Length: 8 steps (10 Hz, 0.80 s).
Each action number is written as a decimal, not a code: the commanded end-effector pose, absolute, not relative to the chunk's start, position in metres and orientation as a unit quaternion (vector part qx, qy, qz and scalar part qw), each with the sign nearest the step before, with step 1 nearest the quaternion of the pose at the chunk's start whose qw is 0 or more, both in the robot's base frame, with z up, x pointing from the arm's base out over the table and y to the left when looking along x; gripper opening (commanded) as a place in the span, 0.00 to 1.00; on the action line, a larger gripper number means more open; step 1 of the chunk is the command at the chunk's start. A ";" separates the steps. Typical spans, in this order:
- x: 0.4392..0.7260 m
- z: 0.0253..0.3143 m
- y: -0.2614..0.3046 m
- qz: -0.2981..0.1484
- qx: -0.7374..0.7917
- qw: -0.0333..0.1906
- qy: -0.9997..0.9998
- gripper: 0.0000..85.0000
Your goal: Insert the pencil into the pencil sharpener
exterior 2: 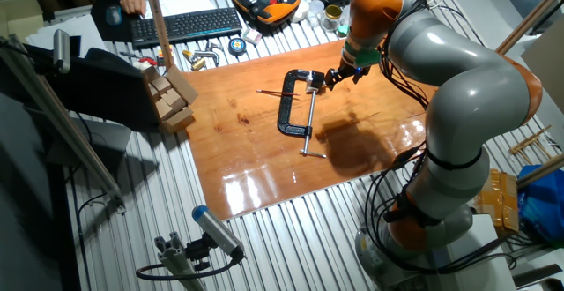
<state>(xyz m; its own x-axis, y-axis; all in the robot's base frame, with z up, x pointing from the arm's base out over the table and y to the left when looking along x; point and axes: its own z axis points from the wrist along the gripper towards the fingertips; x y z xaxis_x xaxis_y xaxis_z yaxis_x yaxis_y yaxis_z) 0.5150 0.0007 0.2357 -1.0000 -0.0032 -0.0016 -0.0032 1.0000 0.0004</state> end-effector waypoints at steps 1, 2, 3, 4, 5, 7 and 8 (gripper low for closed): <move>0.515 0.236 0.001 0.002 -0.058 -0.009 0.998 0.00; 0.515 0.238 0.001 0.001 -0.058 -0.010 0.998 0.00; 0.516 0.240 0.001 0.001 -0.058 -0.011 0.998 0.00; 0.517 0.241 0.001 0.001 -0.058 -0.012 0.998 0.00; 0.517 0.241 0.001 0.000 -0.058 -0.011 0.998 0.00; 0.517 0.241 0.001 0.000 -0.058 -0.011 0.998 0.00; 0.517 0.240 0.001 0.000 -0.058 -0.010 0.998 0.00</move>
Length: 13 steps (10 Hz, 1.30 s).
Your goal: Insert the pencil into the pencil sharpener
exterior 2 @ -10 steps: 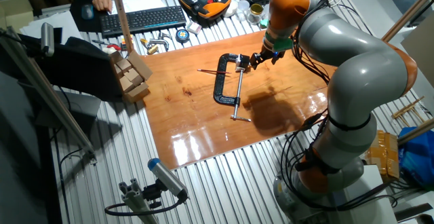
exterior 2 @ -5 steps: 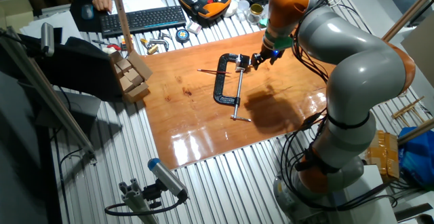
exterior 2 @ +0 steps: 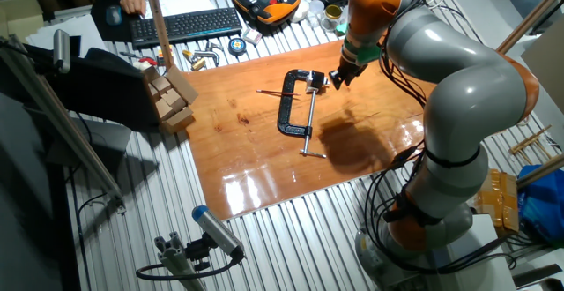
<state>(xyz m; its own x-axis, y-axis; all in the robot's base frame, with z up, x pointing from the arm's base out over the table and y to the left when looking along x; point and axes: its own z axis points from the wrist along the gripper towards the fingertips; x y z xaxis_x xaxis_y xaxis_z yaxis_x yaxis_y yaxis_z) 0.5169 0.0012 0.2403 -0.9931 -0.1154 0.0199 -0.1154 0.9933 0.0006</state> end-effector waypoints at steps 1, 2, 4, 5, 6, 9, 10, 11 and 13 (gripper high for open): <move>0.517 0.240 0.001 0.001 0.057 0.009 -0.998 0.00; 0.517 0.240 0.001 0.000 0.055 0.009 -0.998 0.00; 0.517 0.240 0.002 0.000 0.055 0.009 -0.998 0.00; 0.517 0.240 0.002 0.000 0.054 0.009 -0.999 0.00; 0.517 0.240 0.002 -0.003 0.053 0.009 -0.999 0.00; 0.517 0.239 0.003 0.000 0.054 0.005 -0.999 0.00; 0.517 0.239 0.003 0.001 0.052 0.005 -0.999 0.00; 0.517 0.238 0.004 0.001 0.051 0.004 -0.999 0.20; 0.517 0.238 0.005 0.000 0.047 0.004 -0.999 0.20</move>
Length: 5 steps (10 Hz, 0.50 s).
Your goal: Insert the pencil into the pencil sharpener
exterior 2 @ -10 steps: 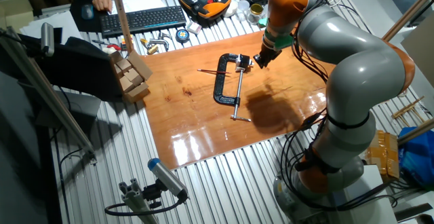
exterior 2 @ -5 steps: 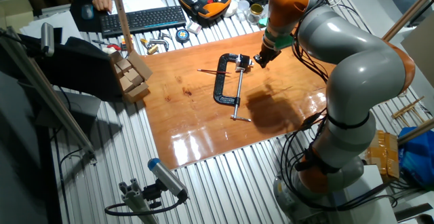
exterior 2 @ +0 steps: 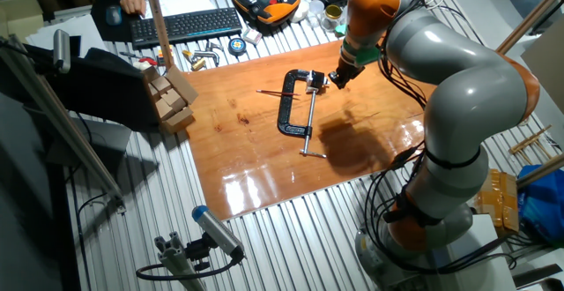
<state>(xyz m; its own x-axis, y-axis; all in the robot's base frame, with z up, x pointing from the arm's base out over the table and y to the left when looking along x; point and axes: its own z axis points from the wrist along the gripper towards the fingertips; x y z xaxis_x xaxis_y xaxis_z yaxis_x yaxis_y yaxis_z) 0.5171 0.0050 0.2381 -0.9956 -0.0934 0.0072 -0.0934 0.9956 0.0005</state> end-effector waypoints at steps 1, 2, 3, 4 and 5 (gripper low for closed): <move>0.517 0.238 0.005 -0.001 0.046 0.004 -0.999 0.00; 0.517 0.238 0.005 -0.002 0.046 0.007 -0.999 0.00; 0.517 0.237 0.005 -0.003 0.046 0.010 -0.999 0.00; 0.517 0.236 0.006 -0.004 0.043 0.012 -0.999 0.00; 0.517 0.235 0.007 -0.004 0.040 0.012 -0.999 0.00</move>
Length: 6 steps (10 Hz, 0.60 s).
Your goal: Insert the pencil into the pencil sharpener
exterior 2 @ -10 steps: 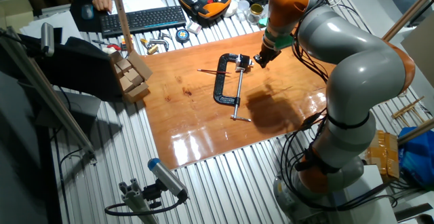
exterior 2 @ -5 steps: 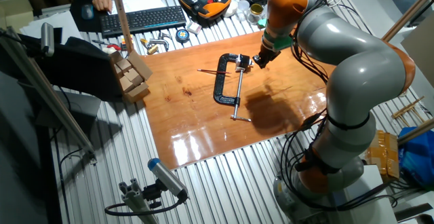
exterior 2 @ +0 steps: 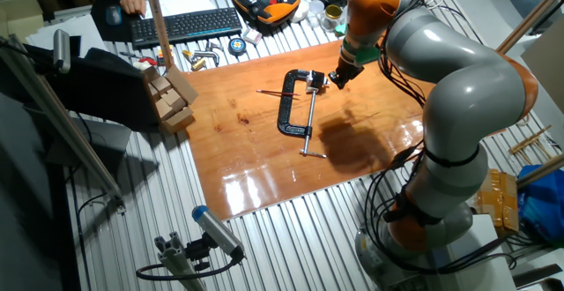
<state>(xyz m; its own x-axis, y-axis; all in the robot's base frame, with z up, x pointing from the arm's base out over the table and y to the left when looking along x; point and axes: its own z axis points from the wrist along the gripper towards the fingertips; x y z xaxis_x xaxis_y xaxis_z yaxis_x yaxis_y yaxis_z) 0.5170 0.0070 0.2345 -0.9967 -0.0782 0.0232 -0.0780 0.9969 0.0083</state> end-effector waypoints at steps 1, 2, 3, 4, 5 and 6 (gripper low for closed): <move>0.517 0.233 0.008 -0.003 0.033 0.010 -0.999 0.00; 0.516 0.231 0.010 -0.002 0.026 0.008 -1.000 0.00; 0.516 0.228 0.012 -0.002 0.019 0.006 -1.000 0.00; 0.516 0.225 0.015 0.000 0.012 0.003 -1.000 0.00; 0.516 0.221 0.017 0.004 0.007 0.000 -1.000 0.00; 0.518 0.218 0.019 0.002 0.005 0.000 -1.000 0.00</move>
<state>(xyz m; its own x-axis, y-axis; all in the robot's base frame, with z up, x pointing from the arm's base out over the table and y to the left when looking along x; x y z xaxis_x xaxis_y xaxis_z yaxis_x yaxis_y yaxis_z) 0.5180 0.0192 0.2168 -1.0000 -0.0089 -0.0007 -0.0089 1.0000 -0.0037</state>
